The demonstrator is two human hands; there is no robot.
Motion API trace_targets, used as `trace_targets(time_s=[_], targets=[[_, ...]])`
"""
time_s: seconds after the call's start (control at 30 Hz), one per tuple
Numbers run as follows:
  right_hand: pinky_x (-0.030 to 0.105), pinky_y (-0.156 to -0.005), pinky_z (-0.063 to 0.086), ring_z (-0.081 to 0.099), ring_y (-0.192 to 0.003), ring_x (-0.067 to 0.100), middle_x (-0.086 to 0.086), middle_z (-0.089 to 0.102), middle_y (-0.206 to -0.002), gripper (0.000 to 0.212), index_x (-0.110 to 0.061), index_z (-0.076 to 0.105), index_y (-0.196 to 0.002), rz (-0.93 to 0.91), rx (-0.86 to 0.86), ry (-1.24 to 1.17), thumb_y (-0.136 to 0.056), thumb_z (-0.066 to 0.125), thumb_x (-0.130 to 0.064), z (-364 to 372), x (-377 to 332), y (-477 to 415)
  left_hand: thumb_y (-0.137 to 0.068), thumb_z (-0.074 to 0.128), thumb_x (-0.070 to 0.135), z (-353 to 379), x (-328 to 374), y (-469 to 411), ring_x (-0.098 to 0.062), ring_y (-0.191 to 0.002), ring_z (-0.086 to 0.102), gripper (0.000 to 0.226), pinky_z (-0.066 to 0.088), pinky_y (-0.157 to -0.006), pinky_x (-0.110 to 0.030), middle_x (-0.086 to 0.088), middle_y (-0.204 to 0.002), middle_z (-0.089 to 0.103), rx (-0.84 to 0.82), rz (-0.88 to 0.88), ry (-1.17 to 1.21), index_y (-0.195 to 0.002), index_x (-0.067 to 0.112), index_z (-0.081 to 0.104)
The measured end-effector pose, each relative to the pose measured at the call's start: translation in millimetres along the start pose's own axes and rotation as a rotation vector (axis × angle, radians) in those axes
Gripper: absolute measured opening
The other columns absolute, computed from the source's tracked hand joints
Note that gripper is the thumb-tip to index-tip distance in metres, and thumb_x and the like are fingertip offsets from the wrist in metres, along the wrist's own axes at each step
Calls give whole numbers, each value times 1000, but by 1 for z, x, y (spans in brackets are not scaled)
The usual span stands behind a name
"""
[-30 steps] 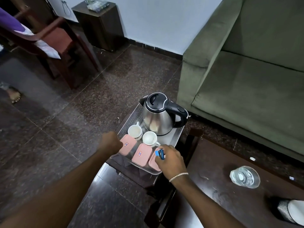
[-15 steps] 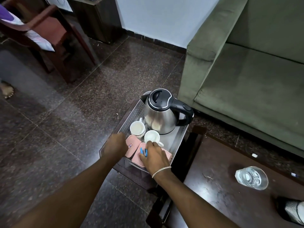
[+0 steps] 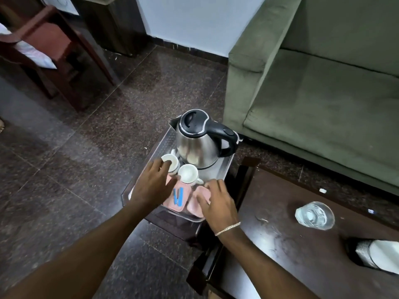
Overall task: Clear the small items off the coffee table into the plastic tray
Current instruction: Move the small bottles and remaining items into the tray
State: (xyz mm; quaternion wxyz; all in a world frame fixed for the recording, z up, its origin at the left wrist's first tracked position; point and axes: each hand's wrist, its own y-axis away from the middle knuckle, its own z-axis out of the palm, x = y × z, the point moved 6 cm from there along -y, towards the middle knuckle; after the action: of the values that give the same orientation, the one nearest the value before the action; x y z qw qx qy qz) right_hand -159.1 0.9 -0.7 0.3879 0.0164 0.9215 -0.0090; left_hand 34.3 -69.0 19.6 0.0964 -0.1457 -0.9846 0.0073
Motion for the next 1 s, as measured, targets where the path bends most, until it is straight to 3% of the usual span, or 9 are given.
trace_targets(time_s=[0.13, 0.3, 0.4, 0.63, 0.7, 0.83, 1.0], targets=[[35, -68, 55, 63, -80, 18, -6, 52, -104, 25, -25, 53, -105, 69, 145, 41, -91, 64, -42, -61, 56, 36, -91, 61, 50, 1, 79, -4, -35, -102, 57, 56, 51, -92, -47, -10, -113, 57, 33, 218, 98, -128, 9, 57], [37, -69, 56, 66, -84, 19, -5, 57, -104, 23, -22, 59, -103, 232, 185, 129, -91, 67, -39, -135, 149, 106, -92, 57, 61, 34, 204, 10, -28, -106, 58, 63, 51, -93, -39, -6, -119, 55, -29, 394, 198, -134, 14, 56], [40, -71, 56, 66, -87, 23, -2, 60, -102, 18, -19, 63, -100, 374, 195, 159, -90, 69, -33, -175, 206, 163, -93, 52, 68, 71, 279, 37, -23, -112, 54, 70, 50, -98, -35, -2, -128, 50, -198, 465, 226, -142, 18, 50], [30, -65, 45, 64, -79, 33, 6, 60, -91, 12, -11, 62, -89, 574, 222, 265, -85, 74, -13, -253, 321, 285, -85, 54, 73, 159, 420, 125, -24, -134, 47, 87, 41, -115, -38, 1, -148, 38, -642, 600, 227, -152, 22, 33], [29, -62, 42, 64, -78, 33, 5, 59, -92, 12, -13, 61, -88, 615, 223, 281, -85, 72, -11, -268, 345, 313, -81, 57, 73, 178, 448, 149, -24, -137, 45, 92, 42, -115, -40, 2, -152, 34, -727, 598, 226, -154, 27, 27], [35, -61, 51, 67, -83, 35, 7, 65, -101, 16, -16, 67, -97, 662, 170, 272, -84, 67, -7, -278, 381, 350, -78, 64, 68, 204, 490, 188, -28, -131, 53, 85, 47, -108, -43, 2, -150, 35, -844, 621, 190, -147, 31, 30], [33, -86, 55, 67, -101, 25, -2, 60, -122, 44, -24, 64, -118, 584, -83, 112, -74, 59, -16, -253, 397, 367, -82, 69, 47, 223, 525, 218, -35, -108, 64, 58, 54, -89, -45, 2, -132, 43, -904, 620, 127, -131, 27, 46]])
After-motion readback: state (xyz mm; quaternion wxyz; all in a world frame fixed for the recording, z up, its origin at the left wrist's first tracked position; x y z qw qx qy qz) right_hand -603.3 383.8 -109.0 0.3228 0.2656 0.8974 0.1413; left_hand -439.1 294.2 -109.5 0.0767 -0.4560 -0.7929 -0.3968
